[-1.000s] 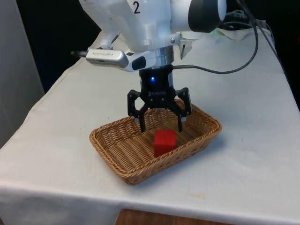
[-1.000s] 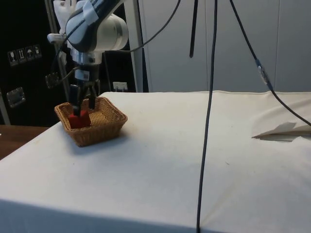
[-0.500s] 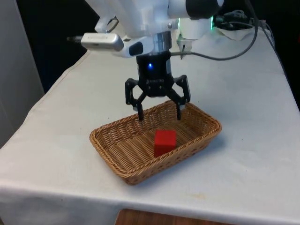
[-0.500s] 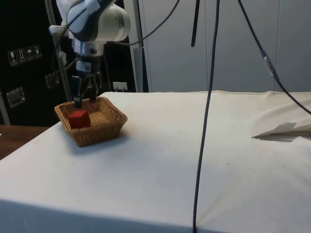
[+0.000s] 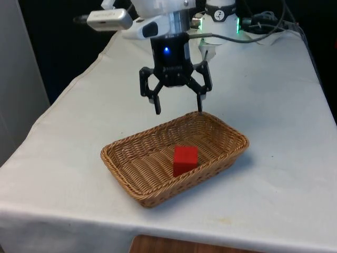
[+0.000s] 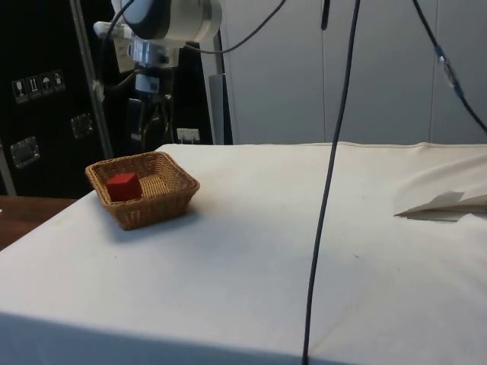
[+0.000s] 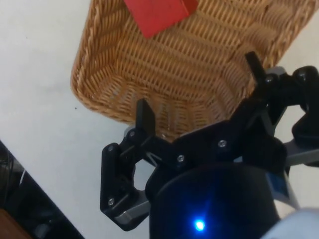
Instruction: Pick up the cube and place it into the basket.
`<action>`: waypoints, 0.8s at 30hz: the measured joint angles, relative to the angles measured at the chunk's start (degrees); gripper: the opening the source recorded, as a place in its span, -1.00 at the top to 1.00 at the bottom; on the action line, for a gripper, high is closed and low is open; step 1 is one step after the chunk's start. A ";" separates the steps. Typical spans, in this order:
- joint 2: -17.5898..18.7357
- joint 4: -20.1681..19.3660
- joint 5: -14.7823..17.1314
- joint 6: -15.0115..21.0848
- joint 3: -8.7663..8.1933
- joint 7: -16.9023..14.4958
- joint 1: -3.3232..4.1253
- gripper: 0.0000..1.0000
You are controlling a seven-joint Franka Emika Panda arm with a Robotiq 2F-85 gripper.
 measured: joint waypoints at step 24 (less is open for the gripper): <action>-10.08 -15.30 -0.40 6.76 -0.06 -4.64 0.52 -1.00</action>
